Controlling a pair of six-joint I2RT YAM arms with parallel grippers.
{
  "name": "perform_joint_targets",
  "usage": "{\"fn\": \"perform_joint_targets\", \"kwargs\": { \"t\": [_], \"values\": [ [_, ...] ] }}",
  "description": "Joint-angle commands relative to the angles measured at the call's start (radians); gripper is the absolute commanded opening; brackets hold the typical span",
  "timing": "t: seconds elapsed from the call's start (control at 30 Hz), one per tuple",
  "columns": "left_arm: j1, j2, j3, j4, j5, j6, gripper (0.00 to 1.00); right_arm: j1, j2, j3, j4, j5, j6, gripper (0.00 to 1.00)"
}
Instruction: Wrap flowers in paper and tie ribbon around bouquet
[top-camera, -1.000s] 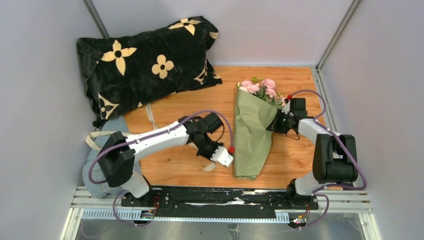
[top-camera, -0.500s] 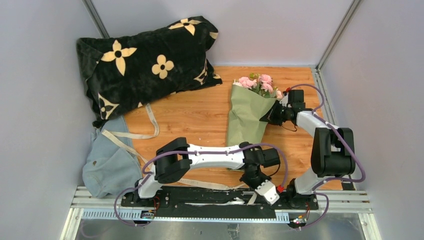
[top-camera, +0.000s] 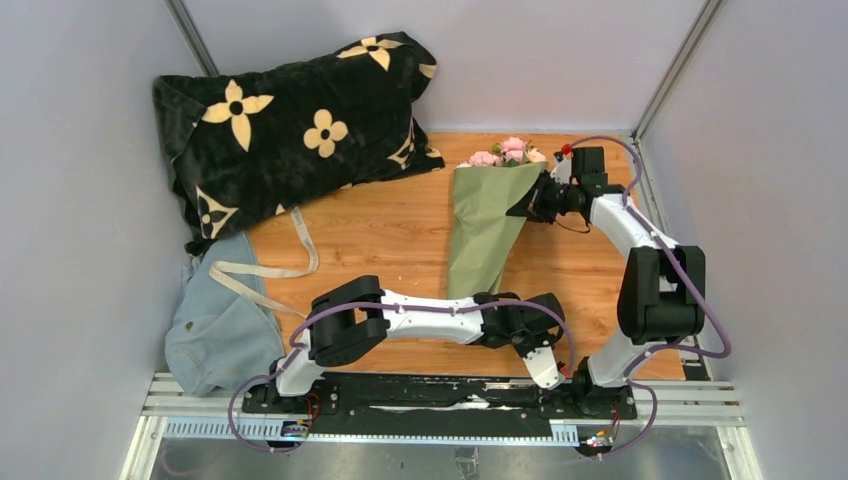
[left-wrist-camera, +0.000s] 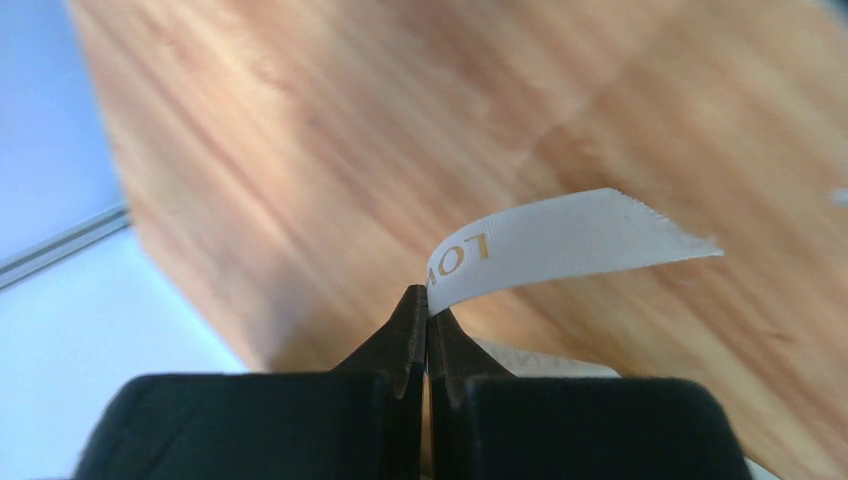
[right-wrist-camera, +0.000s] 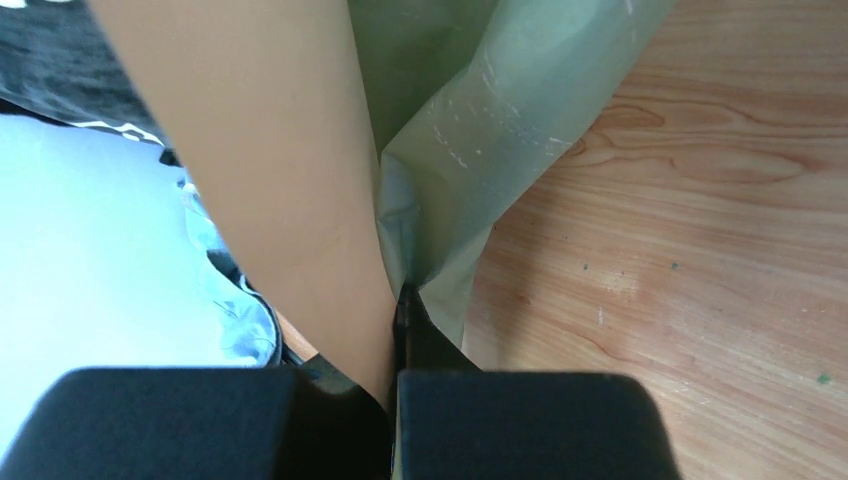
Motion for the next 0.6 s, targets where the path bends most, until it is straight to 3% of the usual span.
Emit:
{"fn": "perform_joint_targets", "kwargs": {
  "t": [0.0,0.1,0.13,0.17,0.2,0.3,0.37,0.47,0.57],
  "values": [
    [0.004,0.007,-0.076,0.377,-0.161,0.175,0.00,0.014,0.045,0.110,-0.160,-0.018,-0.103,0.00],
    [0.006,0.043,-0.139,0.602,-0.210,0.241,0.00,0.014,0.088,0.171,-0.224,-0.016,-0.140,0.00],
    [0.006,0.059,-0.142,0.622,-0.228,0.261,0.06,0.014,0.100,0.177,-0.232,-0.023,-0.145,0.00],
    [0.006,0.074,-0.138,0.633,-0.249,0.270,0.22,0.014,0.109,0.177,-0.234,-0.029,-0.146,0.00],
    [0.006,0.084,-0.137,0.632,-0.274,0.264,0.56,0.014,0.115,0.172,-0.235,-0.034,-0.147,0.00],
    [-0.004,0.021,-0.187,0.574,-0.286,0.193,0.98,0.014,0.113,0.151,-0.234,-0.053,-0.155,0.00],
    [-0.020,-0.037,-0.156,0.296,-0.251,0.133,1.00,0.015,0.102,0.134,-0.234,-0.052,-0.162,0.00],
    [-0.030,-0.067,0.066,-0.289,-0.027,-0.098,1.00,0.022,0.080,0.114,-0.234,-0.038,-0.169,0.00],
    [-0.039,-0.119,0.151,-0.577,0.156,-0.207,1.00,0.038,0.059,0.086,-0.221,-0.018,-0.166,0.00]
  ]
}}
